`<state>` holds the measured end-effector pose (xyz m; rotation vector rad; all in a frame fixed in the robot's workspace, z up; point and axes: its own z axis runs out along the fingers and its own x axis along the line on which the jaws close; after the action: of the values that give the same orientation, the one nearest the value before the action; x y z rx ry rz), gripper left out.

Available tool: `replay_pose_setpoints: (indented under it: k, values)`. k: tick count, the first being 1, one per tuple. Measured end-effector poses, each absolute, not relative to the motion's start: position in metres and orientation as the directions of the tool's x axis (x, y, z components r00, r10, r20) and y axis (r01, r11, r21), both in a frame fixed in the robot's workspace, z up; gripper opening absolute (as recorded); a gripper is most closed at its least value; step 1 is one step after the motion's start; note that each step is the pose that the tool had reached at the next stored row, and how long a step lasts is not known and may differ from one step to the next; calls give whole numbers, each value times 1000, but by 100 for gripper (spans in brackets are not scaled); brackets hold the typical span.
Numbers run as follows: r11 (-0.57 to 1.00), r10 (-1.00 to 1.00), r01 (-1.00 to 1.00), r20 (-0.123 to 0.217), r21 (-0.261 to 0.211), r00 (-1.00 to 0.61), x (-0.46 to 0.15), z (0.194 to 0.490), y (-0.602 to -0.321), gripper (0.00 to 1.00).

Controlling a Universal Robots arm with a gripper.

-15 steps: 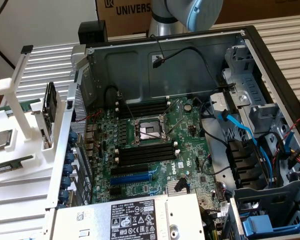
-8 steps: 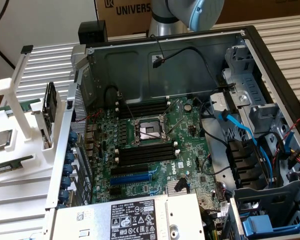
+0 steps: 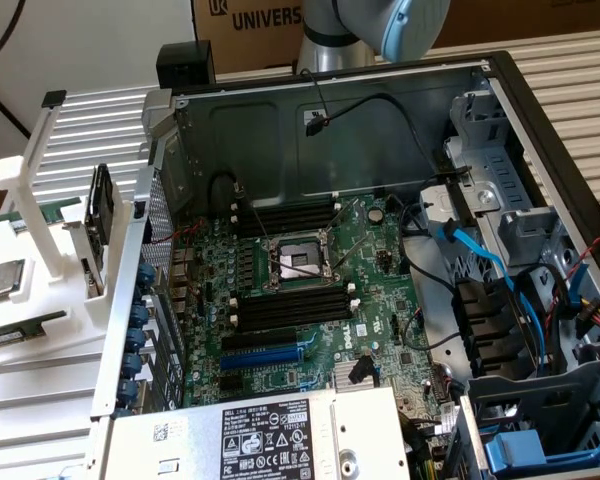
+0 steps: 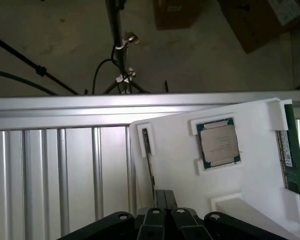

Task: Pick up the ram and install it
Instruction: 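Insert the ram into the slot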

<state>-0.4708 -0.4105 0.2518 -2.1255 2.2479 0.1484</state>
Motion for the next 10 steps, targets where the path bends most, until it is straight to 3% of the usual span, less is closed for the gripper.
replay_pose_setpoints:
  k: [2, 10]
  values:
    - [54, -994, -997, -96, 50, -59, -467, 252, -411, 11]
    - [60, -998, -997, 18, 41, -60, -464, 252, -408, 11]
